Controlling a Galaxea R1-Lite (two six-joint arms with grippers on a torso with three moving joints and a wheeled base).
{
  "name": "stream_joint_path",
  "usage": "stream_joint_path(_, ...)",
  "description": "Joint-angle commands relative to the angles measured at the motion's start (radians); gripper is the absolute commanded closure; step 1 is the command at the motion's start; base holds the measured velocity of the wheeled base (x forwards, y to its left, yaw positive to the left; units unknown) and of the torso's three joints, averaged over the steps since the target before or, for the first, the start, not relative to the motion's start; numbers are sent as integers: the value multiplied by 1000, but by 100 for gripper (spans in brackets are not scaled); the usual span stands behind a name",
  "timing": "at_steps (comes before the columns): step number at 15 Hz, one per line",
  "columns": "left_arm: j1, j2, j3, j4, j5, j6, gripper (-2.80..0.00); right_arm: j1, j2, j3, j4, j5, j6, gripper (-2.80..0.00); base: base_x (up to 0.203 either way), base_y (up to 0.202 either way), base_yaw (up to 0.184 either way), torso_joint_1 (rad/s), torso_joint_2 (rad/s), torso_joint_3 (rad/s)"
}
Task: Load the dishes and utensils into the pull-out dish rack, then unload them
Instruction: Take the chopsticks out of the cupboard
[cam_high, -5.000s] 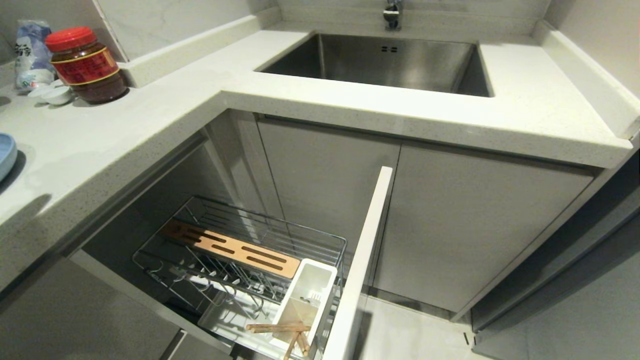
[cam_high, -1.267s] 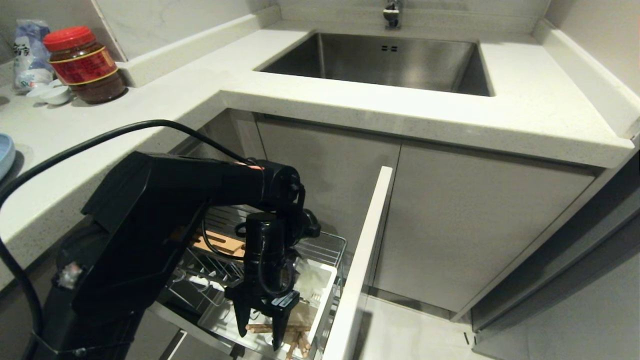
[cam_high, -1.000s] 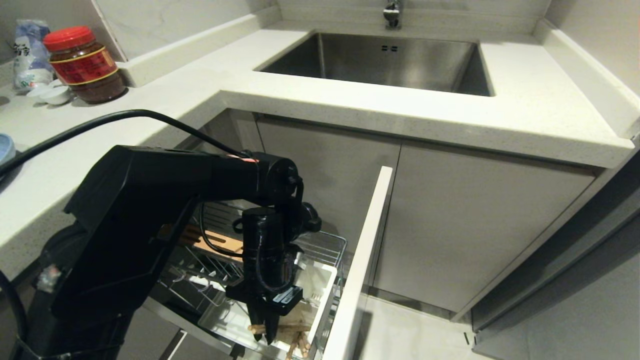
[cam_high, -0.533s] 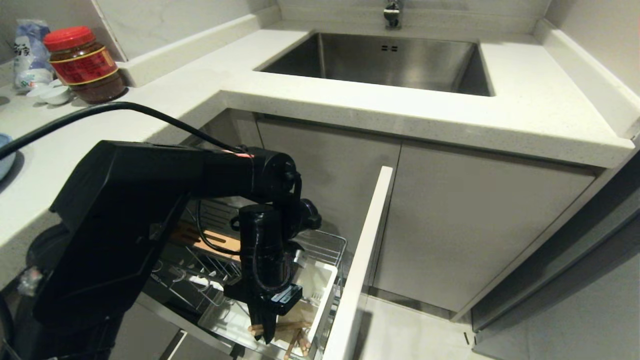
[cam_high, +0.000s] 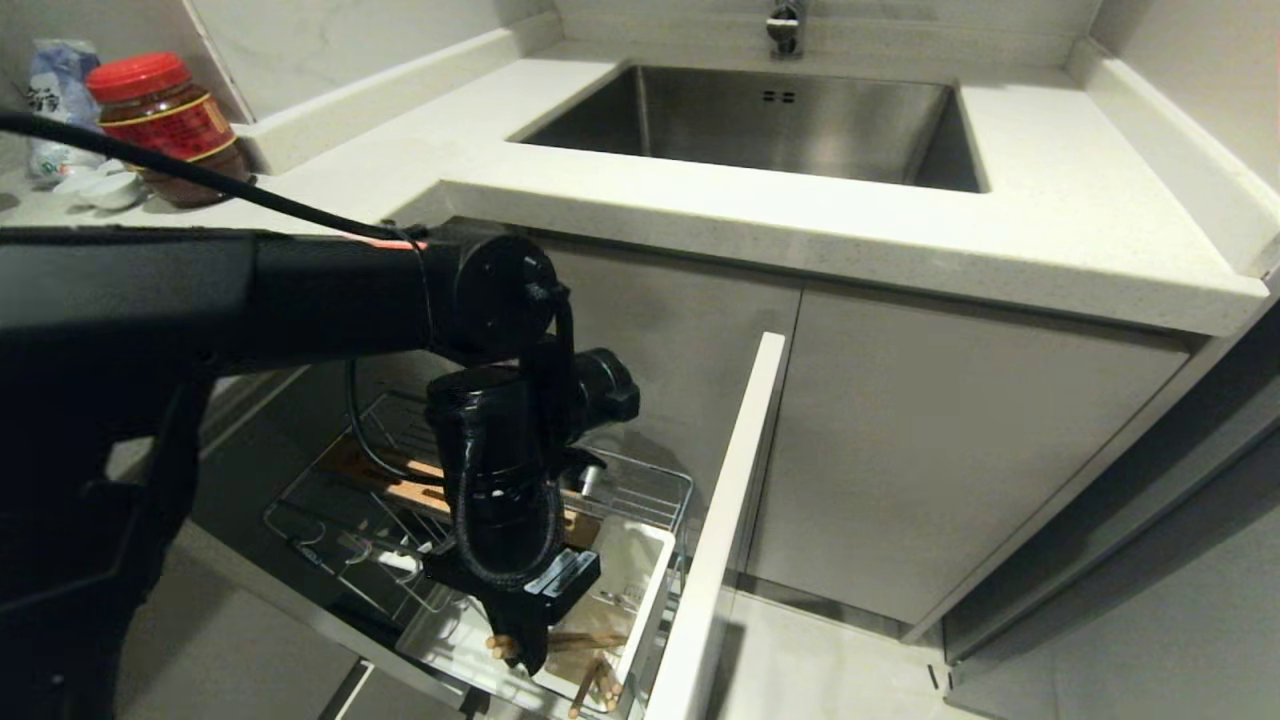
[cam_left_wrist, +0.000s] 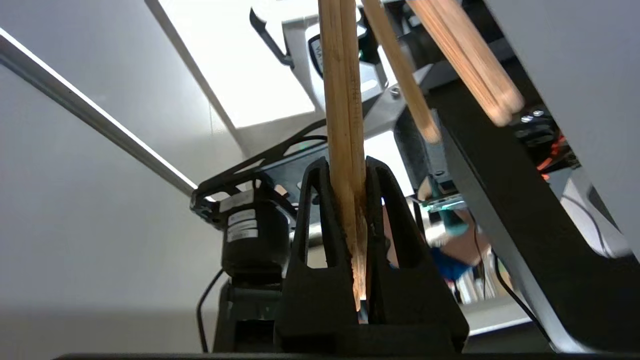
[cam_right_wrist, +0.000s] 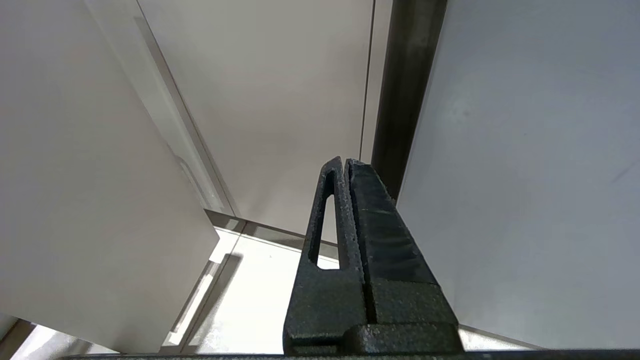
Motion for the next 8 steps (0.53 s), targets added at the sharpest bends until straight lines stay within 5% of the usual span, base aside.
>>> stream_joint_path(1, -19, -100, 11, 7, 6, -6, 0, 0, -1, 26, -1, 0, 0, 0, 0, 0, 0, 0, 0, 0)
stream_joint_path(4, -33, -176, 64, 7, 86, -7, 0, 0, -1, 26, 0, 0, 0, 0, 0, 0, 0, 0, 0, 0)
stream_joint_path(8, -33, -240, 70, 7, 108, -4, 0, 0, -1, 26, -1, 0, 0, 0, 0, 0, 0, 0, 0, 0)
